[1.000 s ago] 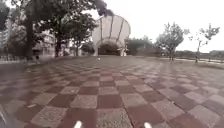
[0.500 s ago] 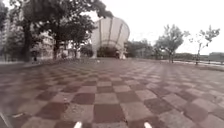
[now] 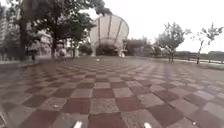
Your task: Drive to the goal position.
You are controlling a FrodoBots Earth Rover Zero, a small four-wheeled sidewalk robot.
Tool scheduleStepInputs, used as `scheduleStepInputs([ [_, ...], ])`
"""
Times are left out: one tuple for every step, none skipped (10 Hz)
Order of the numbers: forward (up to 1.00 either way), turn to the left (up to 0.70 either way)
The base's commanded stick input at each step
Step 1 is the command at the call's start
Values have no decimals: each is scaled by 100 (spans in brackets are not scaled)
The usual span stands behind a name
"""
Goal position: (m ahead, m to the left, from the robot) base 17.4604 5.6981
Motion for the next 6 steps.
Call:
scheduleStepInputs([
  [50, 0],
  [50, 0],
  [50, 0],
  [50, 0],
  [50, 0],
  [50, 0],
])
